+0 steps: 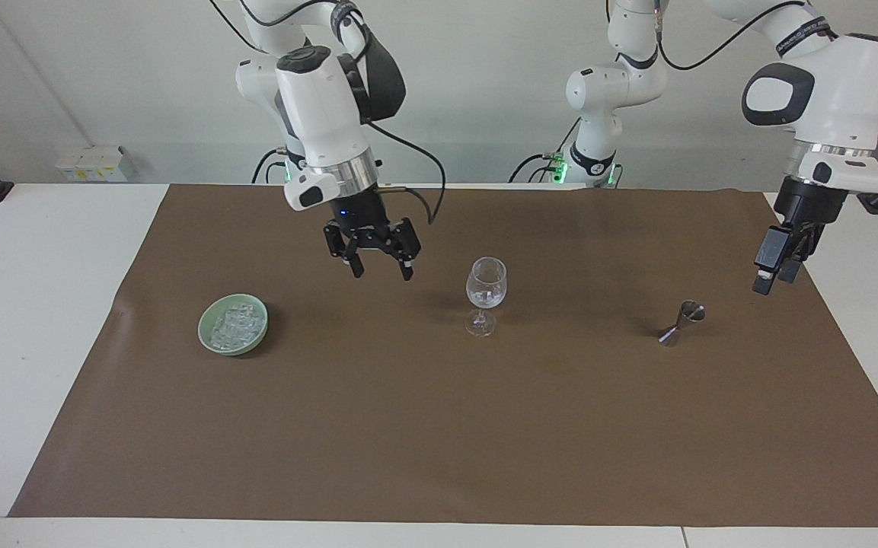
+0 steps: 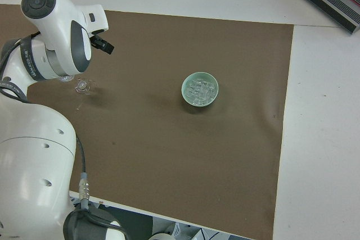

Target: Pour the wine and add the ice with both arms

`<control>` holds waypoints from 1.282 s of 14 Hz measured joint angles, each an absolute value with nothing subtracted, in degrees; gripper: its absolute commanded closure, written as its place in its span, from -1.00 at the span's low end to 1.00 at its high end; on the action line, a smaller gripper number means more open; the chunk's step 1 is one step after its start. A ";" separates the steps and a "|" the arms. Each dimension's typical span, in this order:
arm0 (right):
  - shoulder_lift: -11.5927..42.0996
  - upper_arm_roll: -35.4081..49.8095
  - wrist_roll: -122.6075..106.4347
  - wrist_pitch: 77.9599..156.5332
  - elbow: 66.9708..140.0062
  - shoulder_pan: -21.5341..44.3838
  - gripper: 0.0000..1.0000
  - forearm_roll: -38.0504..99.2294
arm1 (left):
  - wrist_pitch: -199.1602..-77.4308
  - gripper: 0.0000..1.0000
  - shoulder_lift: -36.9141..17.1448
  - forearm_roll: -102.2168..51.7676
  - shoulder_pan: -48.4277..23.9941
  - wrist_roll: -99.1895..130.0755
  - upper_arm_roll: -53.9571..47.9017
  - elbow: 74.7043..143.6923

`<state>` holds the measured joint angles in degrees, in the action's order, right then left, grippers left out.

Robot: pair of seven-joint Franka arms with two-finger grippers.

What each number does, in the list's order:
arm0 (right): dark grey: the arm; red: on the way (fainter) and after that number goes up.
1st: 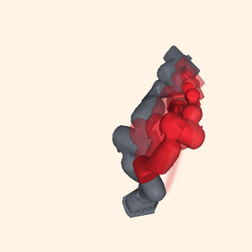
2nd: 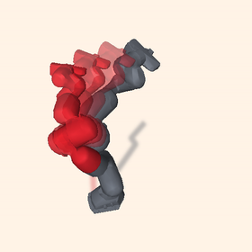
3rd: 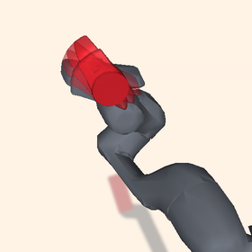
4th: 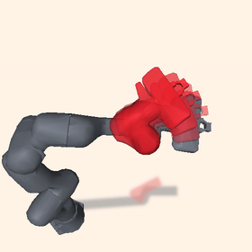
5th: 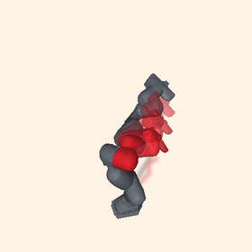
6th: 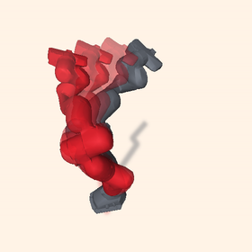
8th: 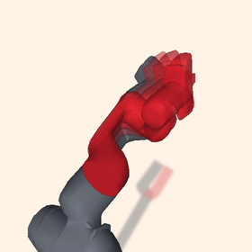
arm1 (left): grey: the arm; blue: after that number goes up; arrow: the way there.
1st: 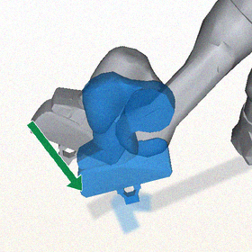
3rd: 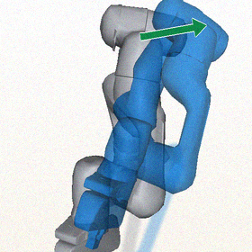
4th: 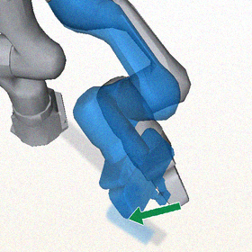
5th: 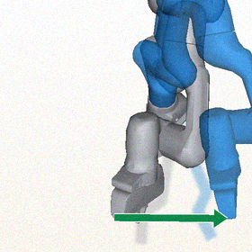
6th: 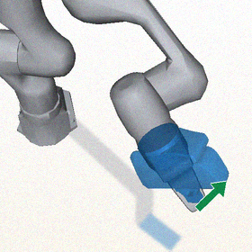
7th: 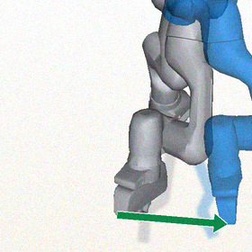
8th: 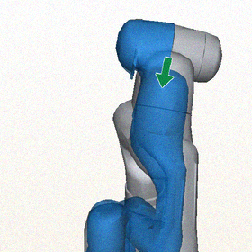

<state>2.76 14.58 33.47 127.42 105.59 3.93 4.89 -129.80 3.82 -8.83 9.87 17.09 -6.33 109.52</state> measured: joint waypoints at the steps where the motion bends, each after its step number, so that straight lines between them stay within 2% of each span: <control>1: 1.91 12.35 30.47 125.05 105.58 3.87 -1.00 4.89 | -125.32 -1.00 3.82 -7.44 9.82 15.12 -6.54 108.06; 5: -0.37 5.58 21.97 117.52 104.55 3.75 -1.00 4.87 | -109.27 -1.00 3.81 -6.68 9.24 4.67 -6.97 102.83; 10: -1.02 -1.22 11.88 105.22 98.76 3.60 -1.00 4.86 | -95.90 -1.00 3.78 -2.63 8.50 -1.15 -7.21 95.91; 18: -1.03 -7.76 2.55 94.78 93.84 1.87 -1.00 4.72 | -90.32 -1.00 2.68 -1.30 5.28 -1.73 -7.36 90.69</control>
